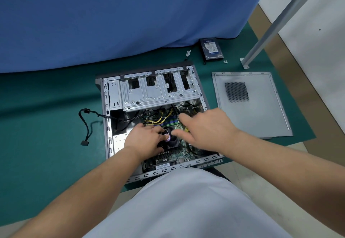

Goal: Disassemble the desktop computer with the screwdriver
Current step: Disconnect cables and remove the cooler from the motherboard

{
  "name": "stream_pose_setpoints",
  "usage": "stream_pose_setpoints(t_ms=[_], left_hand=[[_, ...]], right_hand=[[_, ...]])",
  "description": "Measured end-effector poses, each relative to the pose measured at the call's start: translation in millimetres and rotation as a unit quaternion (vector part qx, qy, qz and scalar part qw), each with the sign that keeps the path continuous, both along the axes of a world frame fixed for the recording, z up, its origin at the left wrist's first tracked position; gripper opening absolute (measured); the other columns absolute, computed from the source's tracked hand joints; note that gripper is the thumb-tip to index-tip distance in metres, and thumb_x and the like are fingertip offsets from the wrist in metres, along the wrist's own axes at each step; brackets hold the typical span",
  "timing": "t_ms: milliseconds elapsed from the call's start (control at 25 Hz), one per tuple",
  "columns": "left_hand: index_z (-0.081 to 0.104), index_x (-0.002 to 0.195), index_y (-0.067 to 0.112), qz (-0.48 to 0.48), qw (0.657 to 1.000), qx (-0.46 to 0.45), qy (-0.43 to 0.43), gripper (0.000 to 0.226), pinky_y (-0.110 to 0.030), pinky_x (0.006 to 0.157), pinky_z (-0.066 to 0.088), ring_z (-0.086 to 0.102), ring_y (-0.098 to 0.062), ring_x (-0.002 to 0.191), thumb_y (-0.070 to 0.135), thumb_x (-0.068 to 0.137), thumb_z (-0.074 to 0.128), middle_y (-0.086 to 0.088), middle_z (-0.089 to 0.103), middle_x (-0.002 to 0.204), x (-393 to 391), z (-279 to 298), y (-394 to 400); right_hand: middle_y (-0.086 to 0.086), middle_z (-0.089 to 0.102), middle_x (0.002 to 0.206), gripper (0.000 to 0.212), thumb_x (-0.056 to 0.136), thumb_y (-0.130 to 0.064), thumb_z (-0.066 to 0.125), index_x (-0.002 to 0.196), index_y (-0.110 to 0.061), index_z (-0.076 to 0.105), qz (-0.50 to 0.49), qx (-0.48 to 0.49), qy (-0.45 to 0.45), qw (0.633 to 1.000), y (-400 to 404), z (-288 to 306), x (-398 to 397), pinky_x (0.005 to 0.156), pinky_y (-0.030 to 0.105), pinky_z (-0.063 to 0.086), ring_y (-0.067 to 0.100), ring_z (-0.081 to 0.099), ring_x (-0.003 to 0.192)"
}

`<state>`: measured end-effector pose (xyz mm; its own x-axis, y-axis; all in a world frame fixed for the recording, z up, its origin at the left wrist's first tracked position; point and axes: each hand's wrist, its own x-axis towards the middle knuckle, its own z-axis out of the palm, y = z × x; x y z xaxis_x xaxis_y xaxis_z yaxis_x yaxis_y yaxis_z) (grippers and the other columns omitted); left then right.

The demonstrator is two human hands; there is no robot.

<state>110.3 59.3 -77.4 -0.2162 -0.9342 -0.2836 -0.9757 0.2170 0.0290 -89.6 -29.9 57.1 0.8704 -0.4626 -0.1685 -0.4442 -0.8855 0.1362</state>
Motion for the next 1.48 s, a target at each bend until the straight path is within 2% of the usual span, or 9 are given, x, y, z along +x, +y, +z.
stream_pose_setpoints(t_ms=[80,280,520,720,840,960,1120,1240,1480], left_hand=[[0.049,0.142,0.051,0.000,1.000,-0.001,-0.002,0.054,-0.039,0.090,0.041,0.058,-0.017,0.125,0.068,0.091,0.050,0.015,0.053,0.141,-0.1,0.4,0.2],[0.050,0.142,0.051,0.002,1.000,-0.002,-0.001,0.054,-0.038,0.089,0.040,0.057,-0.016,0.126,0.069,0.091,0.049,0.016,0.054,0.140,-0.6,2.1,-1.4],[0.050,0.141,0.053,0.009,1.000,0.004,-0.002,0.053,-0.037,0.088,0.040,0.058,-0.014,0.125,0.069,0.090,0.051,0.018,0.053,0.141,-0.4,1.8,-0.3],[0.048,0.144,0.051,0.022,1.000,-0.007,-0.002,0.053,-0.037,0.094,0.038,0.049,-0.012,0.135,0.068,0.093,0.049,0.019,0.050,0.147,1.5,0.8,5.5],[0.057,0.140,0.045,0.057,0.996,-0.040,0.047,0.046,-0.036,0.100,0.035,0.046,-0.009,0.140,0.060,0.098,0.050,0.019,0.053,0.147,10.4,12.7,7.1],[0.066,0.133,0.040,0.146,0.977,-0.119,0.104,0.037,-0.041,0.109,0.036,0.048,-0.014,0.140,0.047,0.098,0.058,0.016,0.061,0.141,28.3,25.4,22.9],[0.059,0.141,0.033,0.271,0.937,-0.201,0.086,0.041,-0.046,0.117,0.028,0.041,-0.020,0.145,0.037,0.101,0.053,0.006,0.055,0.148,58.0,24.5,47.9],[0.054,0.146,0.030,0.314,0.925,-0.202,0.076,0.048,-0.041,0.123,0.016,0.037,-0.021,0.148,0.038,0.101,0.042,0.004,0.047,0.156,61.1,19.3,56.1],[0.051,0.147,0.032,0.329,0.924,-0.188,0.060,0.051,-0.040,0.124,0.014,0.035,-0.017,0.149,0.039,0.099,0.036,0.006,0.044,0.158,60.1,16.1,53.9]], right_hand=[[-0.003,0.047,0.059,0.046,0.106,-0.059,0.022,0.100,-0.021,0.048,-0.029,-0.034,-0.005,0.999,-2.4,-3.0,-0.4,0.049,0.027,0.031,0.027,0.057,0.054],[0.002,0.058,0.099,0.025,0.101,-0.036,0.042,0.114,-0.020,0.056,0.158,0.089,0.015,0.983,-16.8,4.4,-7.8,0.079,0.040,0.048,0.025,0.054,0.092],[0.007,0.050,0.110,0.031,0.104,-0.039,0.039,0.129,-0.022,0.045,0.031,0.144,-0.047,0.988,-6.7,-7.8,-11.2,0.060,0.039,0.051,0.028,0.058,0.080],[0.000,0.057,0.124,0.045,0.101,-0.041,0.053,0.142,-0.030,0.039,-0.099,0.209,-0.176,0.957,8.3,-27.9,-15.2,0.074,0.043,0.055,0.022,0.064,0.087],[-0.006,0.059,0.123,0.041,0.098,-0.042,0.060,0.134,-0.032,0.045,-0.172,0.245,-0.246,0.922,10.1,-32.5,-13.4,0.084,0.042,0.054,0.018,0.064,0.095],[-0.011,0.060,0.106,0.039,0.099,-0.039,0.062,0.132,-0.035,0.042,-0.180,0.264,-0.247,0.915,11.6,-32.2,-14.5,0.078,0.040,0.055,0.009,0.065,0.078],[-0.012,0.064,0.098,0.039,0.098,-0.035,0.064,0.130,-0.037,0.041,-0.206,0.258,-0.282,0.901,-1.8,-26.2,-17.8,0.072,0.036,0.052,0.002,0.060,0.072],[-0.014,0.067,0.096,0.040,0.097,-0.032,0.065,0.130,-0.037,0.043,-0.212,0.280,-0.324,0.878,-5.8,-24.1,-9.1,0.077,0.038,0.056,0.004,0.066,0.079],[-0.016,0.068,0.097,0.041,0.099,-0.030,0.065,0.133,-0.036,0.042,-0.190,0.326,-0.325,0.867,-1.3,-34.0,24.3,0.079,0.035,0.057,0.006,0.068,0.084]])
